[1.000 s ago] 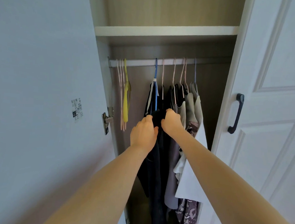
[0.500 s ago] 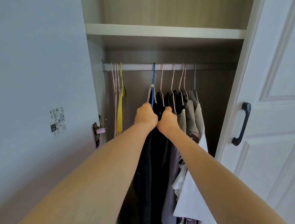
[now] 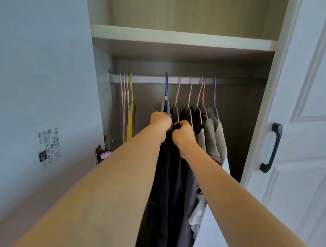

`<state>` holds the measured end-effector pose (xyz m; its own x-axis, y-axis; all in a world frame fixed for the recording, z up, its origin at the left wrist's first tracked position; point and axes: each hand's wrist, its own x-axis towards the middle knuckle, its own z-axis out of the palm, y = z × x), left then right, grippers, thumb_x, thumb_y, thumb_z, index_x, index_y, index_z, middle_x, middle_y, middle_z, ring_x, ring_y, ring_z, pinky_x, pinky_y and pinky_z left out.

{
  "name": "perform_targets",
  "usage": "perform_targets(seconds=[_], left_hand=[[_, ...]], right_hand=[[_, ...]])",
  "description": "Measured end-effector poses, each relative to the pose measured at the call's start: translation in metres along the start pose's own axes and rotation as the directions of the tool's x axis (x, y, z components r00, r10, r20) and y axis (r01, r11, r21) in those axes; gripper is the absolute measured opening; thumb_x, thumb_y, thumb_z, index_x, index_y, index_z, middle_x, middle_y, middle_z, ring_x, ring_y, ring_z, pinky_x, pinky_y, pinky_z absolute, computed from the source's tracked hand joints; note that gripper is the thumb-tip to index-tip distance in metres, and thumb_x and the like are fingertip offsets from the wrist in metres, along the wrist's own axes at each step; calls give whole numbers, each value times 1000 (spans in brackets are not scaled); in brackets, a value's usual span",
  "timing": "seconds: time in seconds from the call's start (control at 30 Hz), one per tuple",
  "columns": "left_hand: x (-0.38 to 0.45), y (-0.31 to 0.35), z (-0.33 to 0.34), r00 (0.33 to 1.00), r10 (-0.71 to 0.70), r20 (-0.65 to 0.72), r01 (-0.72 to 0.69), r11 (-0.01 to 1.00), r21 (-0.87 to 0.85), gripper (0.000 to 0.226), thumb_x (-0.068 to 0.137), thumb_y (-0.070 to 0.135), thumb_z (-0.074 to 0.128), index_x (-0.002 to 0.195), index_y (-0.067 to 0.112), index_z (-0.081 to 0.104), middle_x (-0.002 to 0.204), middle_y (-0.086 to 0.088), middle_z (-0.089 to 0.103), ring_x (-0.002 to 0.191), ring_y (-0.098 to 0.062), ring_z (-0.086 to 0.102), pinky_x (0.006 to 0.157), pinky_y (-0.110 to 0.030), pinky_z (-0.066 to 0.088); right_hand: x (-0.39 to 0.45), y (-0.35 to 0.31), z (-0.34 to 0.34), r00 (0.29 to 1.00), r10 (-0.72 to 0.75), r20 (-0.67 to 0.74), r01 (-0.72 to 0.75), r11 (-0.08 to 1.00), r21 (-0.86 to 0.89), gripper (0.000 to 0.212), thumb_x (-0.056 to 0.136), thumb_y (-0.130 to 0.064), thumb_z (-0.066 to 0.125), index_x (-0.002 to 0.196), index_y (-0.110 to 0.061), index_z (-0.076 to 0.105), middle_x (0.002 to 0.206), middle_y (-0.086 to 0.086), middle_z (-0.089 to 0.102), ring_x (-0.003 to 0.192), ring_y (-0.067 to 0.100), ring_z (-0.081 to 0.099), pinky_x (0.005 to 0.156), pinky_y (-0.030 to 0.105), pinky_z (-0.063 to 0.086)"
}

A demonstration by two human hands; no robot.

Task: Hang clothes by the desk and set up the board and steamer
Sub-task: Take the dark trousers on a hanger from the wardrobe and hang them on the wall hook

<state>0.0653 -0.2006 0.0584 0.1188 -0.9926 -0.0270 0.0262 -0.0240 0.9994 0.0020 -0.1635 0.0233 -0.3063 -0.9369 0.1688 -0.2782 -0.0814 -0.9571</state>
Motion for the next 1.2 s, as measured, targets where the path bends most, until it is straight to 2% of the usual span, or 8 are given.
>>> perform_targets(seconds=[0.07,0.2,0.27,0.47,0.63,0.83,1.03,1.2], left_hand=[[-4,13,0,1000,19,19,-18,999,-28,29,98,-3,42,122,-5,58,96,-15,65,61,-16,51,47,-20,39],[-15,37,0,998,54,-23,-55,995,-81,22,98,0,43,110,2,63,70,-3,51,54,-11,47,42,-18,42],[-25,42,-1,998,62,-22,-63,996,-70,25,97,0,43,113,0,62,70,-4,51,54,-11,47,40,-17,41],[-54,25,-2,998,56,-16,-57,995,-78,23,96,3,48,113,5,63,77,-4,56,61,-11,53,59,-25,47],[-89,9,-11,999,40,31,-36,991,-130,23,94,-2,48,112,4,61,81,-5,58,65,-11,57,61,-24,48],[-145,-3,-26,996,6,85,11,980,-198,31,93,-6,47,120,4,57,82,-6,57,67,-12,57,62,-23,49],[-215,-3,-40,981,-29,191,82,957,-278,51,90,-12,44,133,14,51,89,-11,53,71,-15,55,70,-28,51],[-271,-3,-56,963,-90,256,188,901,-391,28,95,11,56,123,13,57,85,-9,56,75,-17,58,71,-32,53]], right_hand=[[1,-11,-4,1000,10,-17,-9,998,60,26,87,2,42,109,-6,54,103,16,61,91,31,60,71,37,52],[-6,-30,-16,1000,-23,-17,23,999,29,31,84,3,40,109,-8,55,106,20,60,95,36,60,77,42,53],[-16,-34,-24,999,-31,-13,31,999,16,33,84,4,39,110,-10,54,106,17,60,96,35,60,77,41,53],[-52,-34,-42,999,-37,17,36,999,37,30,87,6,37,104,-15,52,103,16,61,91,31,59,76,40,52],[-88,-27,-60,998,-37,52,38,999,-22,32,91,3,43,116,-15,52,107,9,60,87,20,59,70,31,54],[-148,-23,-81,998,-15,63,15,1000,0,32,93,1,40,110,-23,52,105,7,60,96,24,62,85,42,56],[-214,-28,-104,998,8,59,-10,1000,28,34,93,-1,38,112,-23,55,102,5,62,95,25,64,84,46,56],[-278,-43,-126,999,4,53,-5,1000,29,33,93,0,39,112,-22,56,96,4,62,88,21,65,75,35,59]])
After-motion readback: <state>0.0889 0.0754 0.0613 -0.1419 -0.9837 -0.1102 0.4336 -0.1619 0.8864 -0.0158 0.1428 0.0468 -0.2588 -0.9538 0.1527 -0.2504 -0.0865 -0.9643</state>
